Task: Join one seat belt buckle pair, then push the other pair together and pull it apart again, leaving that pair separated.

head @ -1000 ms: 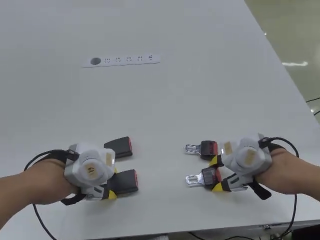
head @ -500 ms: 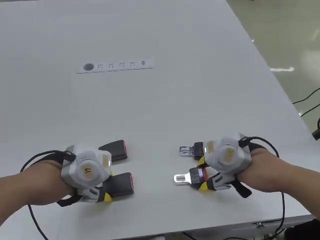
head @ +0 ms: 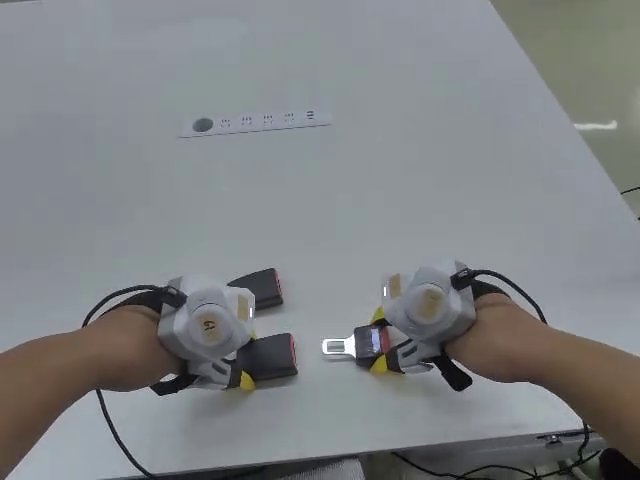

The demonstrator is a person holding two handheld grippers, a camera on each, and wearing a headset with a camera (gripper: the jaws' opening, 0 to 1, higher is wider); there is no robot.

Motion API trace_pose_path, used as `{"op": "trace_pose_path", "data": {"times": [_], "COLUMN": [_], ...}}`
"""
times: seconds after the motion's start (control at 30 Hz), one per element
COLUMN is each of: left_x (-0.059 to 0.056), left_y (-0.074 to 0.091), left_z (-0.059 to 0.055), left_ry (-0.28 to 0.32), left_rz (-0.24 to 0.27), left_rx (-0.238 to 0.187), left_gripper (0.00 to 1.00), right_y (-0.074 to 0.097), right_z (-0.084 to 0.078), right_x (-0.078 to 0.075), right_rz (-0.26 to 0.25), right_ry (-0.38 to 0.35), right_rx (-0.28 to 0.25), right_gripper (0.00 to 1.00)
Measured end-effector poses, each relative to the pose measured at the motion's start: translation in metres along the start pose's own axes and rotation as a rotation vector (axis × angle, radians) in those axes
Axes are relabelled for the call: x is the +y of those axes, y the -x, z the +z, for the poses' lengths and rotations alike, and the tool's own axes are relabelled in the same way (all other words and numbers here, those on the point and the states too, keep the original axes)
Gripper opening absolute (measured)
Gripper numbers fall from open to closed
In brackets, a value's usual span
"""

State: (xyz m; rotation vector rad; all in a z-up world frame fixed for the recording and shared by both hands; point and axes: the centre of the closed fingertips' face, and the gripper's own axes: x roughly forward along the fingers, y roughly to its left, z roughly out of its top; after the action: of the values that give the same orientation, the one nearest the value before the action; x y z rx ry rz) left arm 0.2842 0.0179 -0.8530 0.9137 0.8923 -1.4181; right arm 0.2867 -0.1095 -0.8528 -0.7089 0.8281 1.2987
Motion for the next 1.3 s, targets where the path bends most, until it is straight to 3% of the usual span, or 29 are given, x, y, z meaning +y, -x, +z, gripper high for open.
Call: {"op": "trace_pose_path", "data": {"times": [0.33,0.47,0.87,1.1,1.23,1.3], "left_x": [0.000,0.000,0.001,0.001,0.000,0.000], "left_y": [0.000,-0.001,0.000,-0.001,-0.001,-0.001], "left_z": [0.000,0.001,0.001,0.002,0.002,0.002], "left_ry": [0.005,0.003,-0.013,-0.023,-0.042,-0.047], "left_rz": [0.000,-0.002,-0.008,-0.009,-0.013,-0.013], "left_rx": [0.003,0.008,-0.003,0.017,0.034,0.045], "left_gripper": [0.33,0.33,0.33,0.32,0.32,0.32], "right_y": [-0.015,-0.016,-0.024,-0.029,-0.030,-0.034], "right_z": [0.023,0.026,0.034,0.041,0.048,0.053], "right_x": [0.002,0.001,0.004,0.009,0.011,0.013], "right_rz": [0.013,0.005,0.025,0.026,0.043,0.038], "right_ry": [0.040,0.089,0.065,0.057,0.026,0.034], "right_rx": [0.017,0.041,-0.005,-0.009,-0.051,-0.045], "right_gripper": [0.34,0.34,0.33,0.32,0.31,0.31]}}
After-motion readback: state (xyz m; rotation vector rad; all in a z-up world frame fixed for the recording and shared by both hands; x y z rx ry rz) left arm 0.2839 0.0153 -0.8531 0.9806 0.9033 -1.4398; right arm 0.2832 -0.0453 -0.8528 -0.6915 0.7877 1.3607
